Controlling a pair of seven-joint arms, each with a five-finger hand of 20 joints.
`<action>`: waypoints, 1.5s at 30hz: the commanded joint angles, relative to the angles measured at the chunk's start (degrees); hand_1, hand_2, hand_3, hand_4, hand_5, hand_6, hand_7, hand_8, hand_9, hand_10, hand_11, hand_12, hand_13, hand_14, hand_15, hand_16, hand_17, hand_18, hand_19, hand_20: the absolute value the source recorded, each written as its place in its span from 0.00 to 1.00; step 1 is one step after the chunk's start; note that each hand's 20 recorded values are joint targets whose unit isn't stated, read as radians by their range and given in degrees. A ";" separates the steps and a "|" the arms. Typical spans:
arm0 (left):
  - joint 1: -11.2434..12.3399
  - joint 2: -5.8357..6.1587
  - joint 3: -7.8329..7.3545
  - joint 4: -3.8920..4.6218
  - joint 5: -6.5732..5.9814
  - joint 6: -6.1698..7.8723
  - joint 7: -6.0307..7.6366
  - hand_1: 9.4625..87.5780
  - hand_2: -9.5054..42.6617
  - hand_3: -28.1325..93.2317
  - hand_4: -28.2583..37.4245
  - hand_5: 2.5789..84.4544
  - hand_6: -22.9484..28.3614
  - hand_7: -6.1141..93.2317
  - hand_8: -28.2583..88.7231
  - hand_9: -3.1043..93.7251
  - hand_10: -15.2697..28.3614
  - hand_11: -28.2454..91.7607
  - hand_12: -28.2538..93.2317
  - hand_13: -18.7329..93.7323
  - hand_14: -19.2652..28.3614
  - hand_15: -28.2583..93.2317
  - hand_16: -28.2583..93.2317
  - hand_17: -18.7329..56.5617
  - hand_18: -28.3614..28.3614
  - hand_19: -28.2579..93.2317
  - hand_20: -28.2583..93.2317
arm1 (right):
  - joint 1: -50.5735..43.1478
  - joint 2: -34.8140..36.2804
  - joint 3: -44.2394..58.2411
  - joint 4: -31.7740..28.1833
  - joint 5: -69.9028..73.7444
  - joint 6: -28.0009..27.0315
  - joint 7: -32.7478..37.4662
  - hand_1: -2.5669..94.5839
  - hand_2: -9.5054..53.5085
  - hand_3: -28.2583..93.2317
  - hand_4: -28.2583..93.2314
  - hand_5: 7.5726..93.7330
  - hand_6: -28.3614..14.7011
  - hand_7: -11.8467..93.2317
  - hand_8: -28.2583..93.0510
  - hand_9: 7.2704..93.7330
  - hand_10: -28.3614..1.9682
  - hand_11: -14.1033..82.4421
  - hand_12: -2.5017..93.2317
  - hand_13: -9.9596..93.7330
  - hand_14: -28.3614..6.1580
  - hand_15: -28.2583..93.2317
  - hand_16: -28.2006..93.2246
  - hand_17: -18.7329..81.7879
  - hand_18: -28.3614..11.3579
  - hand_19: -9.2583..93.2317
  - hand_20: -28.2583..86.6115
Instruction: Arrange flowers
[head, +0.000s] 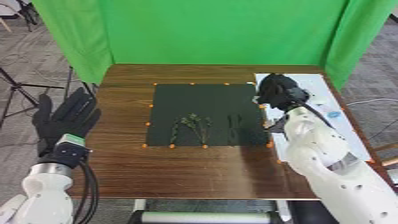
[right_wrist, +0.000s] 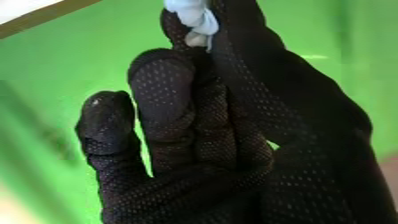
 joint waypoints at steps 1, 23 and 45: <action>0.50 -0.39 -0.36 0.55 -0.42 0.08 0.08 0.16 0.48 0.79 0.00 0.45 0.59 0.19 0.17 0.33 0.65 0.40 0.30 0.33 0.64 0.47 0.15 0.18 0.67 0.45 0.29 | 11.12 -11.15 -14.11 3.65 2.97 -4.55 -8.96 0.68 0.00 0.80 0.00 0.77 0.67 0.48 0.30 0.92 0.68 0.29 0.53 0.79 0.65 0.70 0.63 0.58 0.19 0.95 0.64; -2.24 0.10 2.55 1.63 0.35 0.17 -2.06 0.16 0.48 0.80 0.00 0.45 0.59 0.20 0.17 0.33 0.65 0.39 0.30 0.33 0.65 0.48 0.15 0.18 0.67 0.45 0.29 | 18.53 -22.09 -31.28 19.09 -9.85 -1.60 -10.13 0.67 0.00 0.81 0.00 0.75 0.69 0.51 0.28 0.91 0.70 0.30 0.52 0.78 0.66 0.71 0.63 0.58 0.20 0.95 0.64; -1.75 0.09 2.11 1.56 -1.38 0.67 -0.60 0.17 0.48 0.80 0.00 0.44 0.59 0.20 0.17 0.33 0.65 0.39 0.30 0.33 0.65 0.48 0.15 0.18 0.67 0.45 0.29 | 16.90 -23.02 -29.47 19.97 -8.93 -6.51 -7.27 0.62 0.00 0.82 0.00 0.65 0.64 0.48 0.22 0.69 0.55 0.34 0.25 0.71 0.67 0.68 0.61 0.54 0.19 0.92 0.62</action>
